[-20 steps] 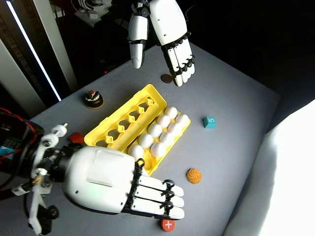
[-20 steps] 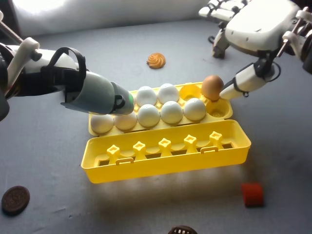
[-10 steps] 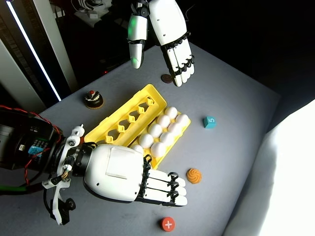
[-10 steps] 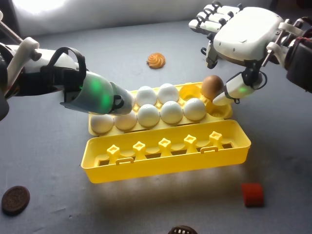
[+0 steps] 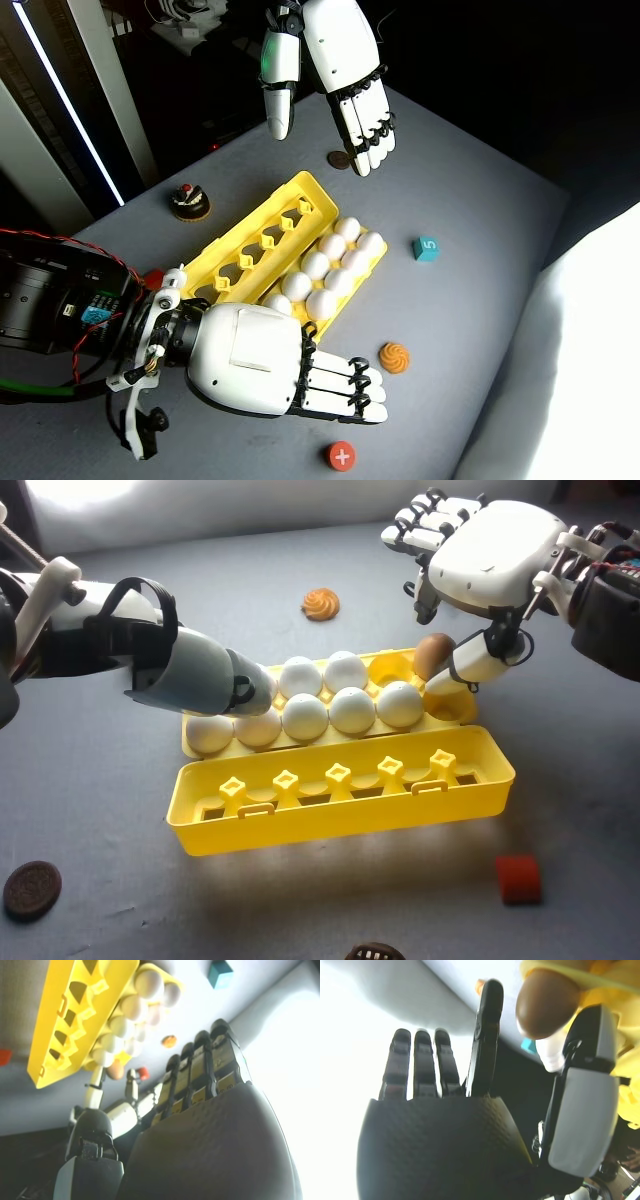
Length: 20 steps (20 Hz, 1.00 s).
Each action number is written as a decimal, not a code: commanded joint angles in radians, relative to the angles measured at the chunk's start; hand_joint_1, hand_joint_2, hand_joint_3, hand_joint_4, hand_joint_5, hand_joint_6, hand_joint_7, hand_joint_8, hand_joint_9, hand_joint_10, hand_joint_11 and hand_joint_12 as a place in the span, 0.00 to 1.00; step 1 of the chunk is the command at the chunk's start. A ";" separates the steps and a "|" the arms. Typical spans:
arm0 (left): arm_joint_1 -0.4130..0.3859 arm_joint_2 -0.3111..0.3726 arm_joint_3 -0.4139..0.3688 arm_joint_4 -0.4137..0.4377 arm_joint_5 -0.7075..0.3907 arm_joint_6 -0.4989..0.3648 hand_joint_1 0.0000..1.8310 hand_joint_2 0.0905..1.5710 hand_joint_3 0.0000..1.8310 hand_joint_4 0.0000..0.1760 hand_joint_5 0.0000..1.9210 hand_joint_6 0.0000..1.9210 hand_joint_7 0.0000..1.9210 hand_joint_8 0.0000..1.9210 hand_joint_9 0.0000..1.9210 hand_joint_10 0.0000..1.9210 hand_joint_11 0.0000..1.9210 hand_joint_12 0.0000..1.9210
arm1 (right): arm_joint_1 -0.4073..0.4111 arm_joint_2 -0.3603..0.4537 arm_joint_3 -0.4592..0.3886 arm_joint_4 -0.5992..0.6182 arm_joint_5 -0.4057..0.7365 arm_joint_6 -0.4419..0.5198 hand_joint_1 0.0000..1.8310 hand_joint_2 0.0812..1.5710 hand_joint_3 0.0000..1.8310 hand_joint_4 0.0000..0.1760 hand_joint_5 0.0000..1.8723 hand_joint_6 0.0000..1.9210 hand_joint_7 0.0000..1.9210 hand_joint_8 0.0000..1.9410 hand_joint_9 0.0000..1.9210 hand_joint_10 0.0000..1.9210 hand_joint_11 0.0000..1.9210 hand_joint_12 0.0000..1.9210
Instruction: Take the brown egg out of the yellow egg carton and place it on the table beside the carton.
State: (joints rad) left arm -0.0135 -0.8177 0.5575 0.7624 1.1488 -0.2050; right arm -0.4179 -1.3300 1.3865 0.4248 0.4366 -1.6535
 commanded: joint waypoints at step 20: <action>-0.005 0.004 -0.006 0.067 -0.024 -0.001 0.00 0.77 0.00 0.00 0.00 0.00 0.01 0.00 0.00 0.00 0.00 0.00 | 0.038 -0.011 0.009 -0.032 0.128 0.004 0.63 0.60 0.00 0.39 0.73 0.16 0.16 0.00 0.01 0.00 0.00 0.00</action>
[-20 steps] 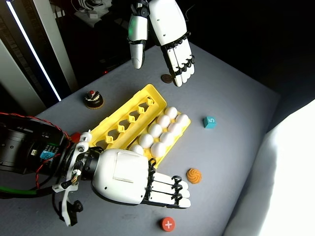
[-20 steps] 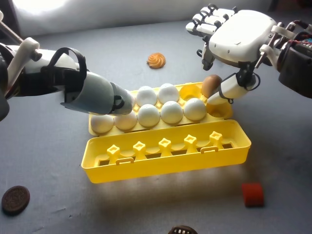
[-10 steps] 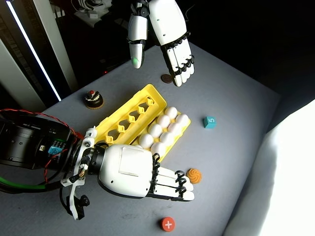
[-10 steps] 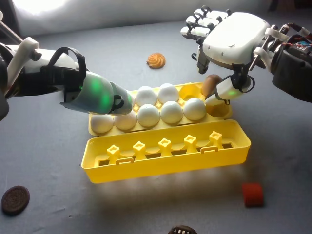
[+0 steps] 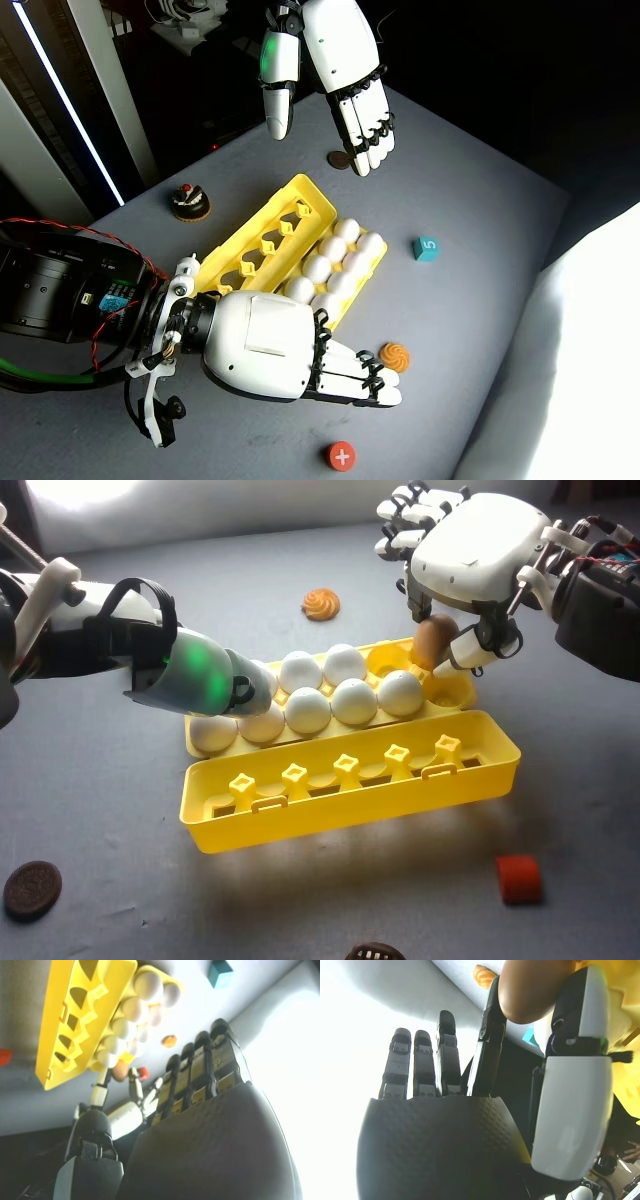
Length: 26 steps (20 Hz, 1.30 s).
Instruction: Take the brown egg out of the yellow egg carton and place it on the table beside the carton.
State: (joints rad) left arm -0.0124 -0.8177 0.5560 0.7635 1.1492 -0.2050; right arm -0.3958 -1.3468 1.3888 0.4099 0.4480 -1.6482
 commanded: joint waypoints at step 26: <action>-0.006 0.004 -0.003 0.060 -0.024 -0.001 0.00 0.77 0.00 0.00 0.01 0.00 0.01 0.00 0.01 0.00 0.00 0.00 | -0.027 0.070 0.029 -0.017 0.121 -0.004 0.62 0.61 0.00 0.34 0.70 0.22 0.18 0.00 0.08 0.00 0.00 0.00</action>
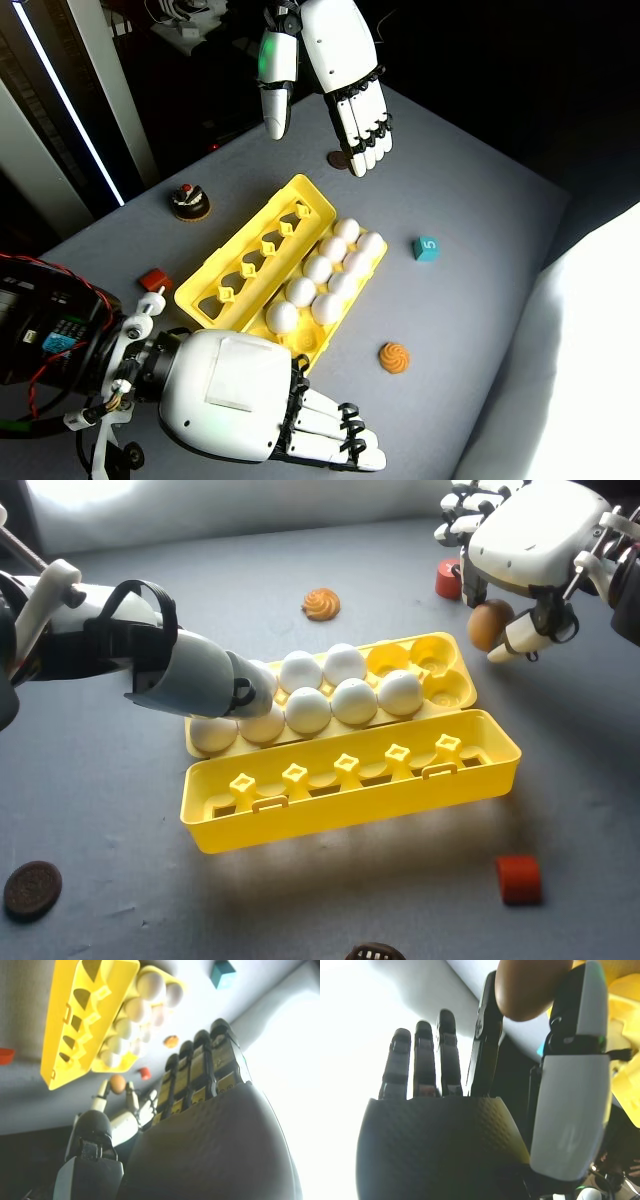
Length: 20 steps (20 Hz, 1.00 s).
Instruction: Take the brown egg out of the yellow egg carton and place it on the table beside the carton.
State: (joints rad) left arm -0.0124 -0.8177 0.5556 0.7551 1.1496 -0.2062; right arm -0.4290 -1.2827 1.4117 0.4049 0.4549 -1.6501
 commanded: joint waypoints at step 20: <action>-0.006 0.004 -0.003 0.068 -0.025 0.000 0.00 0.76 0.00 0.00 0.01 0.00 0.02 0.00 0.01 0.00 0.00 0.00 | -0.030 0.005 0.008 -0.013 0.135 -0.014 0.54 0.58 0.00 0.20 0.51 0.07 0.20 0.00 0.05 0.00 0.00 0.03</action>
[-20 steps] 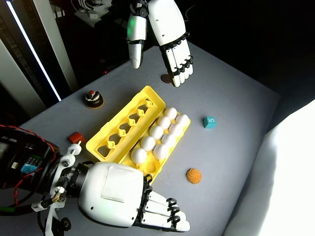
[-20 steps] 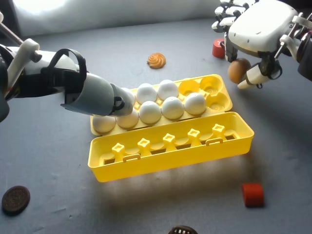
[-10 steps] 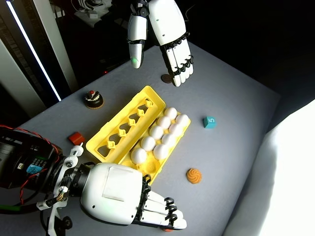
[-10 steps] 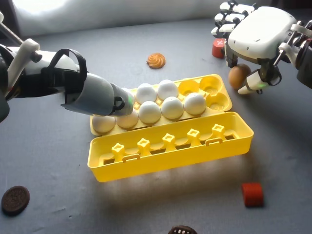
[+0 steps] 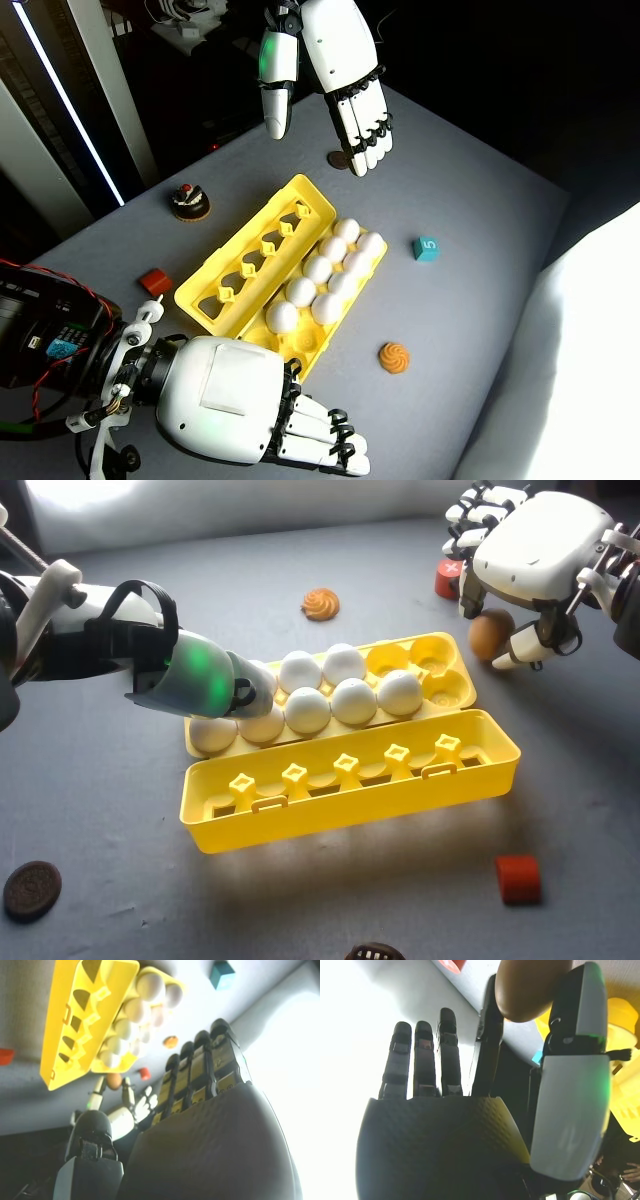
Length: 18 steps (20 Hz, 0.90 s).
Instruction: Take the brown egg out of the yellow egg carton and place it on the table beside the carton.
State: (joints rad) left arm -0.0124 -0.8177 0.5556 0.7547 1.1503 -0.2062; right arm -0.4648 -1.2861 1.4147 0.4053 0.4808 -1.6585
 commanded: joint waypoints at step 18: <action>-0.006 0.004 -0.003 0.068 -0.025 0.000 0.00 0.76 0.00 0.00 0.03 0.00 0.04 0.01 0.03 0.01 0.01 0.01 | 0.033 0.040 -0.009 -0.013 0.101 -0.020 0.41 0.57 0.00 0.49 0.39 0.00 0.13 0.00 0.04 0.01 0.01 0.00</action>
State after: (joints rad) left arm -0.0124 -0.8177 0.5556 0.7555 1.1511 -0.2066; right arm -0.4458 -1.2568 1.4063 0.4038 0.4706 -1.6768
